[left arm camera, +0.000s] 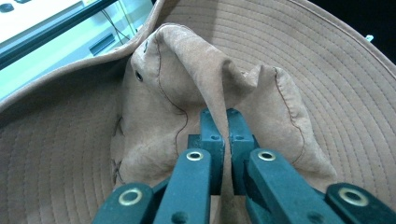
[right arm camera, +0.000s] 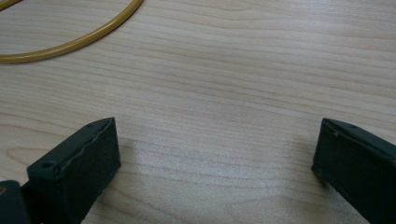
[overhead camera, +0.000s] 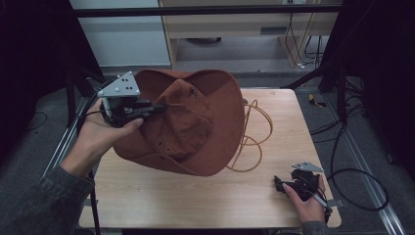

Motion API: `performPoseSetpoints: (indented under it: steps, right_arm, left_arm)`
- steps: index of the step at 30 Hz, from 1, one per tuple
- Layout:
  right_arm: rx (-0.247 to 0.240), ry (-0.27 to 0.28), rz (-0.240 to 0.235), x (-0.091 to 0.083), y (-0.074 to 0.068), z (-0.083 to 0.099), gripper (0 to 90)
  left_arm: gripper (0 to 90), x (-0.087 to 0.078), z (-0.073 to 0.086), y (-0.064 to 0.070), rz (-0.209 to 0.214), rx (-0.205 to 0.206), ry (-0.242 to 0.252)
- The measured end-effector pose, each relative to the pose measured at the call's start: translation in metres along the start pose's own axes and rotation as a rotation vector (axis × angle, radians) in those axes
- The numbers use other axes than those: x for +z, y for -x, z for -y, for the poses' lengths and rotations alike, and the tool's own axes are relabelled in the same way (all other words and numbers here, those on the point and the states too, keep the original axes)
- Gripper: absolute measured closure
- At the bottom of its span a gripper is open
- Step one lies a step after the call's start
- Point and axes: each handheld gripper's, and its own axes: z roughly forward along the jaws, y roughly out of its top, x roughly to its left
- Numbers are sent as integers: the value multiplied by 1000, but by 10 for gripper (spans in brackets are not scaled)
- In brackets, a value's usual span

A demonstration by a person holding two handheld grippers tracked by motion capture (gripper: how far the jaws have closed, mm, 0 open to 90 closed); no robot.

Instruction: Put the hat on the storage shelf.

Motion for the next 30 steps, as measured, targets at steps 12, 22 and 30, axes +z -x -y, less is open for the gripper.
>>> performPoseSetpoints:
  steps: [12, 22, 30]
  right_arm:
    - [0, 0, 0, 0, 0, 0, 8]
    - [-1, 0, 1, 0, 0, 0, 8]
    - [-1, 1, 0, 0, 0, 0, 8]
  left_arm:
    - [884, 25, -21, -7, 0, 1, -16]
    - [884, 39, -36, -19, -19, -4, -24]
    - [883, 54, -47, -19, -8, 9, -36]
